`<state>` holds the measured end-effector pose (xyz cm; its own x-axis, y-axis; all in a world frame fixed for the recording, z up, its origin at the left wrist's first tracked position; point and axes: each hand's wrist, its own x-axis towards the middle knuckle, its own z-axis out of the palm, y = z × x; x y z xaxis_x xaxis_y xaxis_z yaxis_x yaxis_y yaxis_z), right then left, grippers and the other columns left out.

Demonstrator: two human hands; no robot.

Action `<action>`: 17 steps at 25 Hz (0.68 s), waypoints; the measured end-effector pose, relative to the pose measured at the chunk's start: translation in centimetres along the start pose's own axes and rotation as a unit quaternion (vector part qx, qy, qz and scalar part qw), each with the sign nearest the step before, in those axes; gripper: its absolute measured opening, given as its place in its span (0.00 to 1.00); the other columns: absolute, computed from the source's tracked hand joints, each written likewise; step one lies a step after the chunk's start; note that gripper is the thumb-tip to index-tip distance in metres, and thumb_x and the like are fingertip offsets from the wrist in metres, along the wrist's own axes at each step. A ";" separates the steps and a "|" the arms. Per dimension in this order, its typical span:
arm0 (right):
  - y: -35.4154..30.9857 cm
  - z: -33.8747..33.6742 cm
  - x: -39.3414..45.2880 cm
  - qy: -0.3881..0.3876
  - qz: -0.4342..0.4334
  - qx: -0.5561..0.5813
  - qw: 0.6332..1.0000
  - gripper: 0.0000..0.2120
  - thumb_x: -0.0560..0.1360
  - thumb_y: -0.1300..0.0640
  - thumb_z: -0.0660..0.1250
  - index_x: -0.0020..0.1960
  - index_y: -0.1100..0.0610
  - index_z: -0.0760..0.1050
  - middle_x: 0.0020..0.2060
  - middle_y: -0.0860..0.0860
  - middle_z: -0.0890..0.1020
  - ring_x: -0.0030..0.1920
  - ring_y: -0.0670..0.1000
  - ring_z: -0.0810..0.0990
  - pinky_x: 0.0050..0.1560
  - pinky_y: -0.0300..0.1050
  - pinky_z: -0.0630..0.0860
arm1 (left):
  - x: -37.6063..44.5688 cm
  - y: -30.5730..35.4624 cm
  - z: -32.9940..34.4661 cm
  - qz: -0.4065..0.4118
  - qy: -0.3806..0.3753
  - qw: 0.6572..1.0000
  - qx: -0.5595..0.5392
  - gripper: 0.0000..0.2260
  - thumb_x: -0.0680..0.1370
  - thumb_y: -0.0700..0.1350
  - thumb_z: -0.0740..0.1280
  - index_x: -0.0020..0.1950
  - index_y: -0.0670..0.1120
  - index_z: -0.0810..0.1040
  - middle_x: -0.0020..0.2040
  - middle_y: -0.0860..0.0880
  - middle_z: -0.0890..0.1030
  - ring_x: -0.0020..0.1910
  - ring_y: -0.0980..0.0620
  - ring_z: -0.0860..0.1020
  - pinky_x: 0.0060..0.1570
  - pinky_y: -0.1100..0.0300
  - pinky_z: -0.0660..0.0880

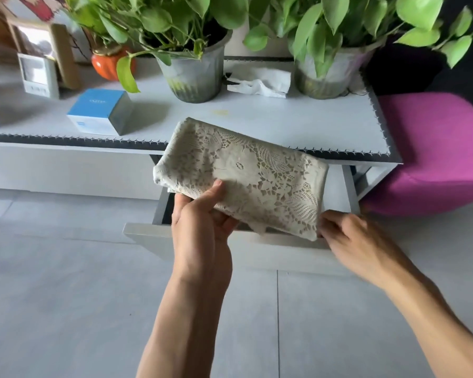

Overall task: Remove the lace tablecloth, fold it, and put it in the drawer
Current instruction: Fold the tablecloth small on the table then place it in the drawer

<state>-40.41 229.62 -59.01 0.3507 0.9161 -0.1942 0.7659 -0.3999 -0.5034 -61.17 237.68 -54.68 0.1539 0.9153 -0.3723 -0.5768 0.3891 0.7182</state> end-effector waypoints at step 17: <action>1.7 4.9 11.0 -0.107 0.199 0.445 0.866 0.22 0.73 0.74 0.66 0.59 0.53 0.74 0.53 0.55 0.80 0.57 0.56 0.78 0.49 0.46 0.74 | 5.4 0.0 -3.5 0.026 0.280 0.913 0.295 0.33 0.69 0.40 0.70 0.74 0.50 0.65 0.68 0.50 0.72 0.56 0.50 0.75 0.52 0.63 0.72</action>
<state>-37.89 239.17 -66.18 0.3100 0.7331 -0.6054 -0.1458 -0.5926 -0.7922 -63.16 242.28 -58.81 -0.3912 0.8017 -0.4519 -0.0127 0.4863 0.8737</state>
